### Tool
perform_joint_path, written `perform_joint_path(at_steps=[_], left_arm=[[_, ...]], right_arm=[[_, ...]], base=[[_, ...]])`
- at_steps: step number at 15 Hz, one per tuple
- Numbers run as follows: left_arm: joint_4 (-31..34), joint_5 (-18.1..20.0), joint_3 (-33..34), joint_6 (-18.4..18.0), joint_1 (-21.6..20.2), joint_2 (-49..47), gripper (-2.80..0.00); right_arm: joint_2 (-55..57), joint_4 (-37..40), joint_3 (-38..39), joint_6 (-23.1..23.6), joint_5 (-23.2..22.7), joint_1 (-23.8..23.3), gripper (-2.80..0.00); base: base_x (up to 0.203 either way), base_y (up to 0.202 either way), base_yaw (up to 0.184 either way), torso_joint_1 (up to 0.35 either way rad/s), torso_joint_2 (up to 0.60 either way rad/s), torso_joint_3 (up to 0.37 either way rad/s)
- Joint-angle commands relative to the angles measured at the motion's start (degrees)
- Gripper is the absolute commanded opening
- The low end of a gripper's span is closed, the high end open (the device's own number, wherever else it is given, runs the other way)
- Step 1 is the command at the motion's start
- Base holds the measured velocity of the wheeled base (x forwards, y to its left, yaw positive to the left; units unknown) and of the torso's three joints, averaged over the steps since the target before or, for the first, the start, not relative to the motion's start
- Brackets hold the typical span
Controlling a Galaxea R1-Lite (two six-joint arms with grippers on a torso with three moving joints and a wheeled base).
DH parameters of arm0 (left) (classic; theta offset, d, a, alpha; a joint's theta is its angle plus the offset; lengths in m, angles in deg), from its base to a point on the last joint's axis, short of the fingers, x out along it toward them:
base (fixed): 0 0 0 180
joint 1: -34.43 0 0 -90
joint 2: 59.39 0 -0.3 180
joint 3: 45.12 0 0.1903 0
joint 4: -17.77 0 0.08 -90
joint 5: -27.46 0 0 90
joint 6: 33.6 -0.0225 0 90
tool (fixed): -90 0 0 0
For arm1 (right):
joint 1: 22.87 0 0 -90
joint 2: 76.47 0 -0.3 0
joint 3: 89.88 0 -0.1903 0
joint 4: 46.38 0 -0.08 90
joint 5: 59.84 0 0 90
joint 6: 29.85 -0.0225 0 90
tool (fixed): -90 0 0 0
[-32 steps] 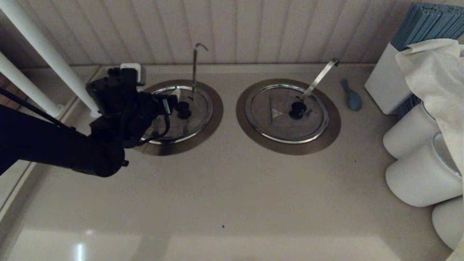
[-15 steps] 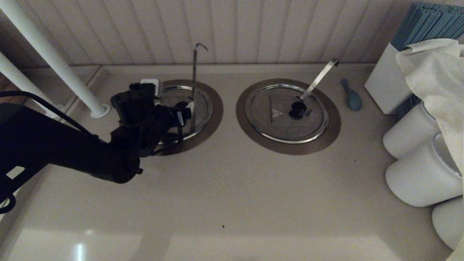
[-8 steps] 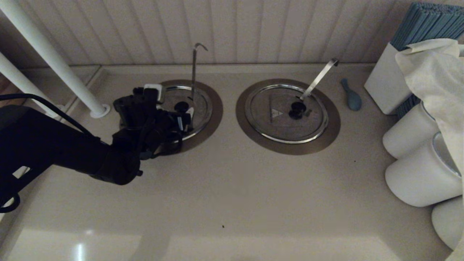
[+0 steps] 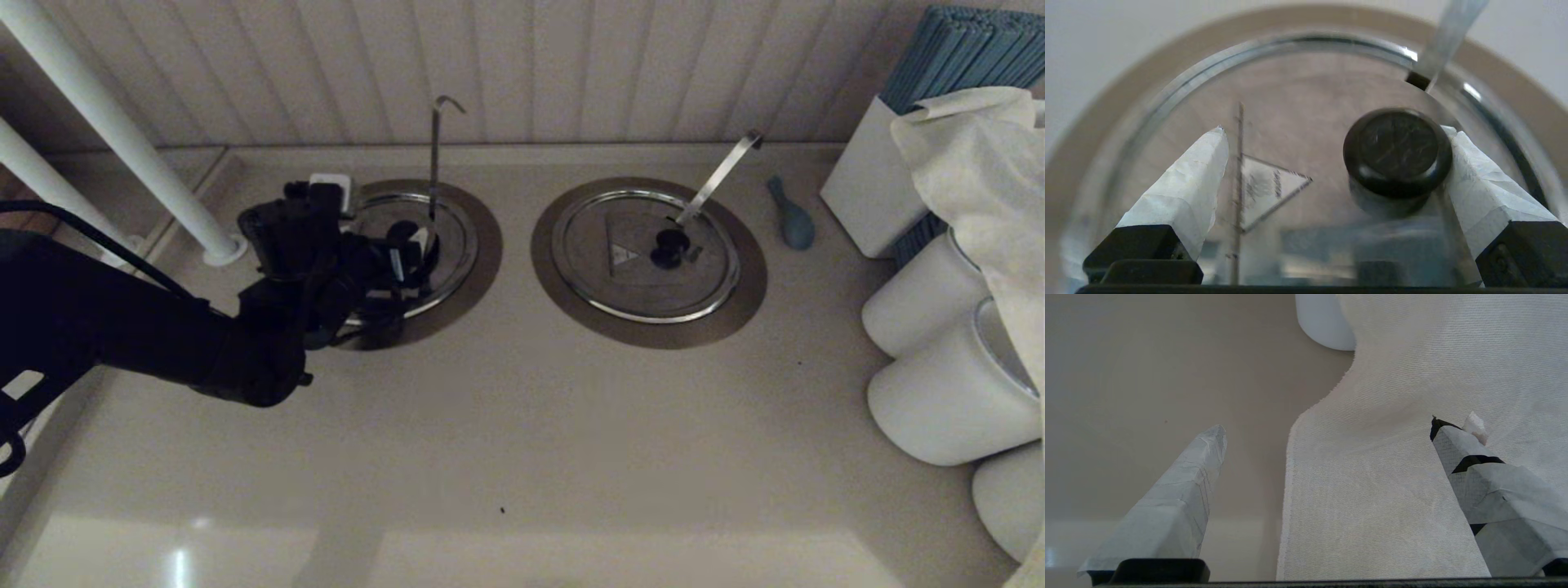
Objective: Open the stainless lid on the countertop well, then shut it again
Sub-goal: Open the lid
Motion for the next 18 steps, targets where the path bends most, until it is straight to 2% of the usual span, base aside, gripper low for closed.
perform_joint_path(at_steps=[1, 5, 18], left_arm=[[-0.4, -0.1, 0.0, 0.0, 0.0, 1.4, 0.0], [-0.1, -0.1, 0.1, 0.0, -0.9, 3.1, 0.0], [0.0, 0.6, -0.5, -0.2, -8.1, 4.2, 0.0]], right_arm=[[0.1, 0.0, 0.0, 0.0, 0.0, 0.0, 0.0], [0.1, 0.0, 0.0, 0.0, 0.0, 0.0, 0.0], [0.1, 0.0, 0.0, 0.0, 0.0, 0.0, 0.0]], base=[[0.0, 0.0, 0.0, 0.0, 0.0, 0.0], [0.0, 0.0, 0.0, 0.0, 0.0, 0.0], [0.0, 0.0, 0.0, 0.0, 0.0, 0.0]])
